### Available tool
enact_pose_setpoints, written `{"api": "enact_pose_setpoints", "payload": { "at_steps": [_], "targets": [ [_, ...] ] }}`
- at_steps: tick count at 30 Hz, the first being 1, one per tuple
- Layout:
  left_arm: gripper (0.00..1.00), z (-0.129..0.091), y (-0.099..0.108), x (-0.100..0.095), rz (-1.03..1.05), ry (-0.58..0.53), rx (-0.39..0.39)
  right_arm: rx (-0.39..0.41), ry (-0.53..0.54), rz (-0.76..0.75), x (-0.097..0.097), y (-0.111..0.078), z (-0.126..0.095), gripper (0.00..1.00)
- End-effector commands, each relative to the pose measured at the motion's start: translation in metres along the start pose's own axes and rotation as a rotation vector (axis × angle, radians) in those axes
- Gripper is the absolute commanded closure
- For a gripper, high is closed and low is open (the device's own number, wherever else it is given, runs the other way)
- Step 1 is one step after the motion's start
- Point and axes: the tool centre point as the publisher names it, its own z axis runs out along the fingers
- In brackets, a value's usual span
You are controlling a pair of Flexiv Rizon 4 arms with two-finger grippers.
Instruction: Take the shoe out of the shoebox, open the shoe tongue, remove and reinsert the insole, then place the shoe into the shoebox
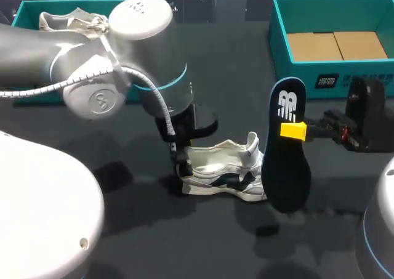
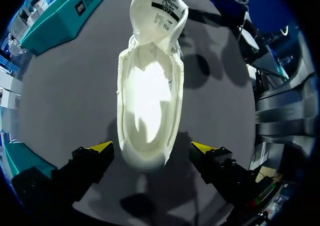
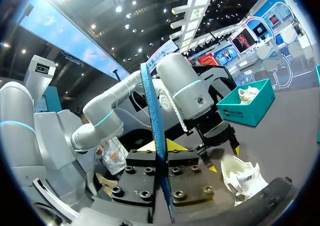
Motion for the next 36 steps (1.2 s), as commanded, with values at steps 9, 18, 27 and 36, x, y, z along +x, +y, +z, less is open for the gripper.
{"api": "enact_pose_setpoints", "payload": {
  "at_steps": [9, 18, 27, 36],
  "targets": [
    [0.00, -0.015, -0.016, -0.008, 0.036, -0.052, -0.064, 0.000, -0.005, 0.000, 0.002, -0.001, 0.001, 1.00],
    [0.00, -0.009, -0.045, -0.031, 0.085, -0.064, -0.045, 0.000, -0.005, 0.000, 0.002, -0.001, 0.001, 1.00],
    [0.07, 0.011, -0.072, -0.034, 0.143, -0.048, -0.027, 0.000, -0.005, 0.000, 0.002, -0.001, 0.001, 1.00],
    [0.30, 0.029, -0.079, -0.033, 0.147, -0.051, -0.037, 0.000, -0.005, 0.000, 0.002, -0.001, 0.001, 1.00]
  ]
}}
